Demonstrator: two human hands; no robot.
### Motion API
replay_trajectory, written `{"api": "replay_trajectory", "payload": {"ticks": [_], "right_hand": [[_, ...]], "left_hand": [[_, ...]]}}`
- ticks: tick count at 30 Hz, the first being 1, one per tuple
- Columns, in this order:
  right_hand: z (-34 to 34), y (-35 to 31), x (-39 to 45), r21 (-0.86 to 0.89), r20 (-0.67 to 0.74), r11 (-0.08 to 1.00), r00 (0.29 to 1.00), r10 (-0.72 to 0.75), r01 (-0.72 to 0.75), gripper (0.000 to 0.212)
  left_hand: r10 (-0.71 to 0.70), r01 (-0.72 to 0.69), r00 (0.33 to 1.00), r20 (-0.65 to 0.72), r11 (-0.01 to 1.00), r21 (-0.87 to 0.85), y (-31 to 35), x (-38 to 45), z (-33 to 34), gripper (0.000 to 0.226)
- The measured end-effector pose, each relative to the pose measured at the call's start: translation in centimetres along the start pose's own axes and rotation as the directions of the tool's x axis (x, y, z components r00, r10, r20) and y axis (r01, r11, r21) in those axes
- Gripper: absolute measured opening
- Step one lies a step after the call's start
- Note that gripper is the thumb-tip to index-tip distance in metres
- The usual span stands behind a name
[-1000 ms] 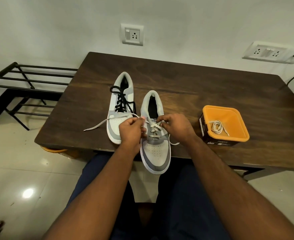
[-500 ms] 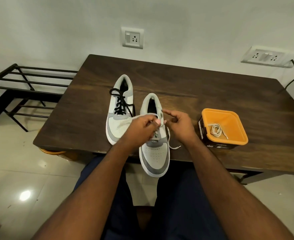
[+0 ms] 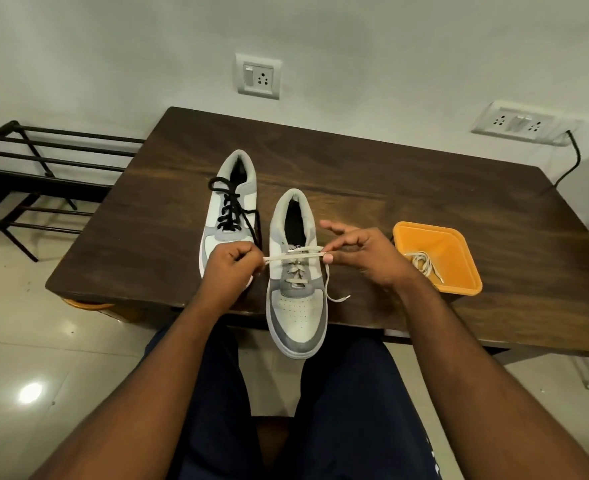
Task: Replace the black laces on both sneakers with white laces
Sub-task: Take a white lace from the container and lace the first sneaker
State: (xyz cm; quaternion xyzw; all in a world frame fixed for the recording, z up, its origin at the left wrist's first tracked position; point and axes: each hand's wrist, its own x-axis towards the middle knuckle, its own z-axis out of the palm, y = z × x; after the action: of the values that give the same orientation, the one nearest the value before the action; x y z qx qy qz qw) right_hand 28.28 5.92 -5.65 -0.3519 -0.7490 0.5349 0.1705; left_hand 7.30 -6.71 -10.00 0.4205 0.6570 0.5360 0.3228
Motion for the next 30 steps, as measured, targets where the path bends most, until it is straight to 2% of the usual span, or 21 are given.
{"api": "replay_trajectory", "payload": {"ticks": [3,5,7,9,12,14,16,18,19,21,23,25,28,30], "right_hand": [[0.7,-0.4,0.4,-0.053,-0.012,0.999,1.000,-0.012,0.012,0.010],[1.7,-0.8,0.6,-0.043,0.006,0.999,1.000,-0.021,0.022,0.008],[2.5,-1.0,1.0,-0.072,-0.001,0.996,0.999,-0.052,0.052,0.007],[2.9,-1.1,1.3,-0.110,-0.037,0.991,0.996,-0.080,0.076,0.009],[2.7,-1.4,1.2,-0.055,-0.050,0.997,0.997,-0.058,0.056,0.012],[1.9,-1.2,1.0,0.000,-0.063,0.999,0.997,-0.043,0.043,0.015],[1.1,-0.7,0.8,0.037,-0.128,0.999,0.992,-0.021,0.026,0.015],[0.9,-0.3,0.7,0.014,-0.204,1.000,0.979,-0.010,0.013,0.015],[1.0,-0.3,0.8,-0.013,-0.221,1.000,0.975,-0.005,0.002,0.016],[1.9,-0.6,0.9,-0.062,-0.202,0.998,0.979,-0.010,-0.003,0.020],[2.8,-1.0,0.9,-0.064,-0.167,0.997,0.985,-0.042,0.032,0.022],[3.2,-1.4,1.0,0.008,-0.148,0.998,0.987,-0.060,0.062,0.018],[3.1,-1.4,1.2,-0.043,-0.216,0.997,0.974,-0.070,0.063,0.012],[2.8,-1.3,1.4,-0.079,-0.239,0.994,0.967,-0.088,0.070,0.009]], "left_hand": [[0.028,-0.028,1.000,-0.004,1.000,-0.014,-0.3,-0.6,1.1,0.016],[0.091,-0.095,0.995,-0.042,0.990,-0.106,0.3,-1.1,2.1,0.031],[0.153,-0.154,0.988,-0.025,0.987,-0.054,0.5,-0.9,2.9,0.039],[0.173,-0.177,0.984,0.053,0.979,0.105,0.3,-0.6,3.4,0.026],[0.162,-0.167,0.984,0.075,0.984,0.067,0.3,-0.5,3.5,0.006],[0.110,-0.110,0.994,-0.005,0.994,-0.003,0.6,-0.7,3.0,0.011],[-0.009,0.002,0.994,-0.106,0.998,-0.067,0.5,-0.7,2.3,0.014],[-0.078,0.071,0.993,-0.084,0.994,-0.083,0.1,-0.7,1.9,0.010],[-0.057,0.056,0.997,-0.047,0.998,-0.023,0.0,-0.6,2.0,0.017],[0.057,-0.054,0.998,-0.014,0.983,0.178,-0.1,-0.4,2.3,0.057],[0.178,-0.168,0.984,0.000,0.933,0.319,0.6,0.3,2.9,0.066],[0.193,-0.200,0.980,0.054,0.925,0.323,1.3,1.2,3.2,0.056],[0.165,-0.170,0.985,0.057,0.981,0.093,1.8,1.6,3.3,0.018],[0.149,-0.149,0.989,0.005,0.986,0.076,1.2,1.5,3.2,0.016]]}}
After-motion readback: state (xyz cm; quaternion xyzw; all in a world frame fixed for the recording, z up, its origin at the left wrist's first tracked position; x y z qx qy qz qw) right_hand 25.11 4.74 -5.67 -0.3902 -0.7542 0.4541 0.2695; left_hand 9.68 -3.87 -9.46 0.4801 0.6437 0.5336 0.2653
